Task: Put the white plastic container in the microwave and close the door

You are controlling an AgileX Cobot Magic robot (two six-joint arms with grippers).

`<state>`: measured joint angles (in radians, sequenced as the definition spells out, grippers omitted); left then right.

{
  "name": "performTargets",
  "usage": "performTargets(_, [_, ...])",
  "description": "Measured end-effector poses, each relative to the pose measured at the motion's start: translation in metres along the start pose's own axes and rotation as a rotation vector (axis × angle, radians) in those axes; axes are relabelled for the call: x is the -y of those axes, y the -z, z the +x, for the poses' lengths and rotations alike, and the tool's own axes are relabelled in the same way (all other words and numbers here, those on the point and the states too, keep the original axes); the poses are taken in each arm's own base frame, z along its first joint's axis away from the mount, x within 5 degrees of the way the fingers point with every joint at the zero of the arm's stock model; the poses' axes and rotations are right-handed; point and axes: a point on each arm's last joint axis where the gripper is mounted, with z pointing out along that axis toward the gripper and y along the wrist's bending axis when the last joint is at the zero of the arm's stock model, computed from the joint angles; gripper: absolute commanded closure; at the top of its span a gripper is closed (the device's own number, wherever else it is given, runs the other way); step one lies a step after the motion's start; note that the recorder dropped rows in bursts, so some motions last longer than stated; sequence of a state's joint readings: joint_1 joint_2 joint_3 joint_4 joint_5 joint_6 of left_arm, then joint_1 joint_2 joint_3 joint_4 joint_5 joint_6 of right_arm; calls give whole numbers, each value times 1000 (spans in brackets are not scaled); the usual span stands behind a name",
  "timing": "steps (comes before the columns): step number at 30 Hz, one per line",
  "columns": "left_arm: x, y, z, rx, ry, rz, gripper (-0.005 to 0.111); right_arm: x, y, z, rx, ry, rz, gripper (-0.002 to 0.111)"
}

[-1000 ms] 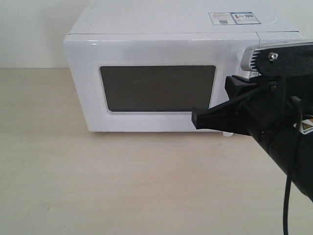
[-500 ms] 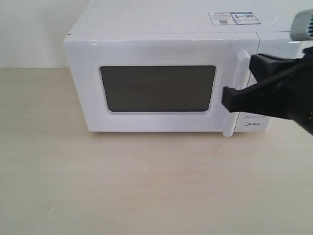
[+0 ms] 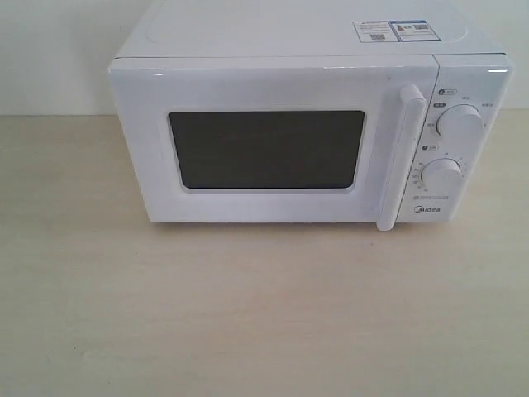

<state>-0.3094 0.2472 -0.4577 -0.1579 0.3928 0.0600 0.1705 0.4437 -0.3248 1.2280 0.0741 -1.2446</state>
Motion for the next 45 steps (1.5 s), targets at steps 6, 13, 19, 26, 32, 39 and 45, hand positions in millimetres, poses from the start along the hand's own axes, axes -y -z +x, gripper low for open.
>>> performTargets(6, [0, 0, 0, 0, 0, 0, 102, 6, 18, 37, -11, 1, 99, 109])
performTargets(13, [0, 0, 0, 0, 0, 0, 102, 6, 19, 66, -82, -14, 100, 109])
performTargets(19, [0, 0, 0, 0, 0, 0, 102, 4, 28, 79, -39, -15, 109, 109])
performTargets(26, [0, 0, 0, 0, 0, 0, 102, 4, 38, 85, 13, 1, 133, 109])
performTargets(32, [0, 0, 0, 0, 0, 0, 102, 9, 42, 90, -7, -53, 194, 109])
performTargets(39, [0, 0, 0, 0, 0, 0, 102, 10, 43, 92, -29, -30, 215, 109])
performTargets(45, [0, 0, 0, 0, 0, 0, 102, 9, 44, 101, -118, -57, 207, 109])
